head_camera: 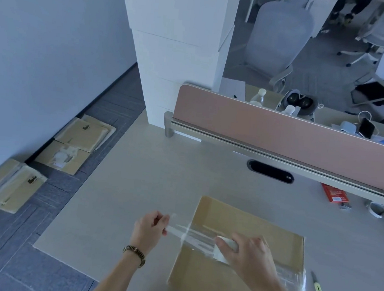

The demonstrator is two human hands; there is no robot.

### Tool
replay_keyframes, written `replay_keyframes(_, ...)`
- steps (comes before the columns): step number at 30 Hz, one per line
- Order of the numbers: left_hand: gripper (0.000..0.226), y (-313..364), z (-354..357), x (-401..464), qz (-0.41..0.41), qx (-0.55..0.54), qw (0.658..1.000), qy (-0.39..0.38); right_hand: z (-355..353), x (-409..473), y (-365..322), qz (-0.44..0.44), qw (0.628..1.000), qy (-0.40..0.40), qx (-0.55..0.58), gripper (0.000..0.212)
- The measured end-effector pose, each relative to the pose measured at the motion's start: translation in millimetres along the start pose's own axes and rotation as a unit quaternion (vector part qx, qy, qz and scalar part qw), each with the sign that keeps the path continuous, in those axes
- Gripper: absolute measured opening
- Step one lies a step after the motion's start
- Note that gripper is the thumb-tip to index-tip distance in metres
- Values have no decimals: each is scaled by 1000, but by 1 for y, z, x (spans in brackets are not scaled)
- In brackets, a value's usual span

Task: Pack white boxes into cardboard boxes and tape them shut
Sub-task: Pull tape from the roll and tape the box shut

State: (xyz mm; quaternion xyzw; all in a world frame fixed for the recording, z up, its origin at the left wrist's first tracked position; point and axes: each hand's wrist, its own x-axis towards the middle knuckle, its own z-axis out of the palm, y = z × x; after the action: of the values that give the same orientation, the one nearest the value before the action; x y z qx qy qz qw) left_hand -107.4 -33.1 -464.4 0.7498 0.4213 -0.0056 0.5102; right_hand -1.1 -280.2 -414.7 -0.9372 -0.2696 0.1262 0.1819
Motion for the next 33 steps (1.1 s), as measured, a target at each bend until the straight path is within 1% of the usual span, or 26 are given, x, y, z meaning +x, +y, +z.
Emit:
replay_keyframes(6,33,-13,6,9,-10,-5,1000,-9,0,7,-15,33,998,-24,-41,65)
replay_keyframes(11,33,-22,15,14,-20,-7,999,-28,-1,12,-20,35,998,-40,-38,62)
replay_keyframes(19,34,-33,20,13,-23,-7,999,-23,0,14,-21,45,996,-60,-40,62)
replay_keyframes(26,31,-46,44,19,-77,-27,994,-67,-2,16,-27,58,995,-71,-42,61)
replay_keyframes(28,29,-48,54,18,-80,-19,994,-79,0,16,-26,60,995,-73,-39,61)
replay_keyframes(32,32,-47,73,14,-97,-60,988,-106,2,19,-25,55,995,-71,-31,61)
replay_keyframes(33,33,-48,73,14,-103,-55,987,-110,3,19,-24,55,996,-70,-30,61)
